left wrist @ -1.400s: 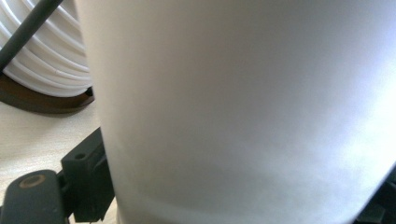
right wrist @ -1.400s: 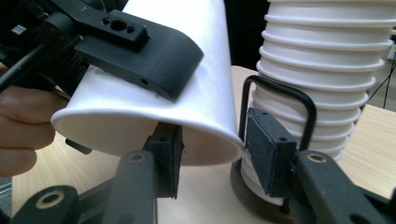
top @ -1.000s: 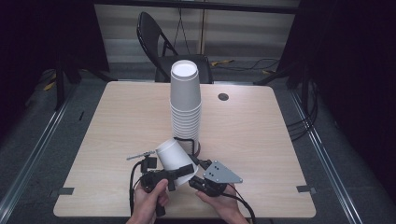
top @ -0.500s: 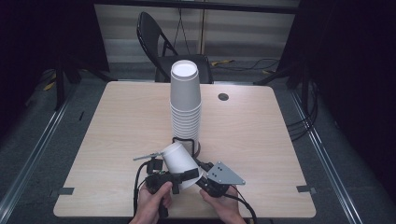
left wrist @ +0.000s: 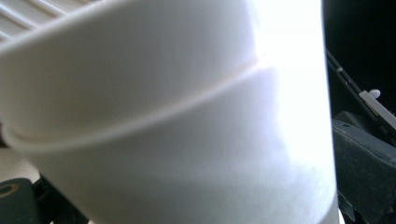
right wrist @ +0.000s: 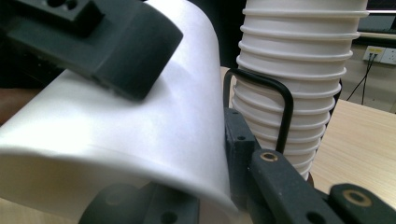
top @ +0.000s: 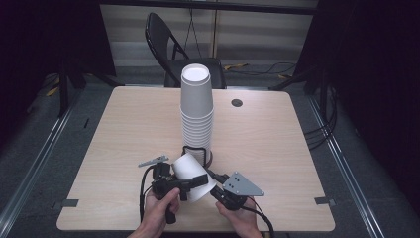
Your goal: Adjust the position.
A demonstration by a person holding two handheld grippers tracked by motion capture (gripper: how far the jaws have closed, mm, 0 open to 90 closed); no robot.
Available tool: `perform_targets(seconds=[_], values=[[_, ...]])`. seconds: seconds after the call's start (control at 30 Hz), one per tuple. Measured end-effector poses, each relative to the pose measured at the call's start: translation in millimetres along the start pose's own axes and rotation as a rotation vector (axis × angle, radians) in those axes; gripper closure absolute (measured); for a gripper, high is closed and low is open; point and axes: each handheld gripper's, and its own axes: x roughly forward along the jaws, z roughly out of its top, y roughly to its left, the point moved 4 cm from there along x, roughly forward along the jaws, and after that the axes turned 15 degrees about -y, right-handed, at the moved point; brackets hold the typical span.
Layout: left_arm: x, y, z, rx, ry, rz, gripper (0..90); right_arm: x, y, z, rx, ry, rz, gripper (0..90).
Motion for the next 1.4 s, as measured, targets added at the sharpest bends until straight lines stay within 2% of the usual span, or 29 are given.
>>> perform_targets(seconds=[0.2, 0.37, 0.43, 0.5, 0.53, 0.6, 0.7, 0.77, 0.83, 0.93, 1.07, 1.13, 1.17, 1.2, 1.33, 1.4], values=[[-1.5, 2.2, 3.5, 0.003, -0.008, 0.0, 2.7, -5.5, -0.9, 2.0, -0.007, 0.028, 0.021, 85.6], [-0.7, 4.3, 6.0, 0.005, -0.013, 0.001, 2.9, -10.9, -2.8, 1.2, 0.017, 0.045, 0.023, 85.9], [-0.5, 5.6, 6.6, -0.006, 0.004, -0.005, 3.6, -12.4, -3.2, 0.8, 0.028, 0.046, 0.025, 85.9], [-1.7, 7.2, 6.5, 0.005, 0.011, 0.001, 3.6, -13.9, -3.4, -0.3, 0.027, 0.055, 0.029, 86.0], [-1.8, 7.6, 7.5, 0.007, -0.003, 0.016, 4.0, -14.6, -3.5, -0.8, 0.028, 0.058, 0.031, 86.2], [-3.4, 9.9, 11.2, -0.012, -0.021, 0.016, 5.8, -15.8, -3.8, -1.3, 0.032, 0.064, 0.034, 86.4], [-7.8, 11.0, 16.4, 0.027, -0.042, 0.04, 10.7, -18.3, -4.6, 0.0, 0.025, 0.076, 0.039, 86.5], [-9.1, 11.2, 18.5, 0.04, -0.05, 0.037, 14.8, -21.3, -5.7, -0.1, 0.022, 0.091, 0.043, 86.5], [-10.1, 11.6, 19.9, 0.069, -0.052, 0.038, 15.3, -23.8, -7.5, -0.8, 0.025, 0.1, 0.043, 86.5], [-10.4, 12.5, 21.9, 0.104, -0.058, 0.068, 15.7, -26.9, -10.4, -3.1, 0.048, 0.113, 0.041, 86.5], [-11.9, 9.5, 28.0, 0.195, -0.081, 0.07, 15.7, -28.7, -13.7, -5.2, 0.063, 0.146, 0.039, 86.5], [-12.3, 6.7, 32.2, 0.281, -0.11, 0.078, 15.7, -29.3, -16.0, -4.5, 0.07, 0.158, 0.038, 86.5], [-12.8, 6.1, 32.8, 0.304, -0.111, 0.08, 15.7, -29.9, -17.2, -3.8, 0.073, 0.174, 0.041, 86.5], [-13.0, 5.5, 33.4, 0.329, -0.104, 0.086, 15.8, -30.2, -18.1, -3.6, 0.072, 0.184, 0.042, 86.5], [-14.8, 2.0, 32.1, 0.403, -0.065, 0.051, 16.0, -33.2, -23.3, -4.5, 0.111, 0.207, 0.031, 86.5], [-15.1, 1.0, 29.3, 0.438, -0.049, 0.047, 16.2, -34.6, -25.8, -5.0, 0.128, 0.217, 0.028, 86.5]])
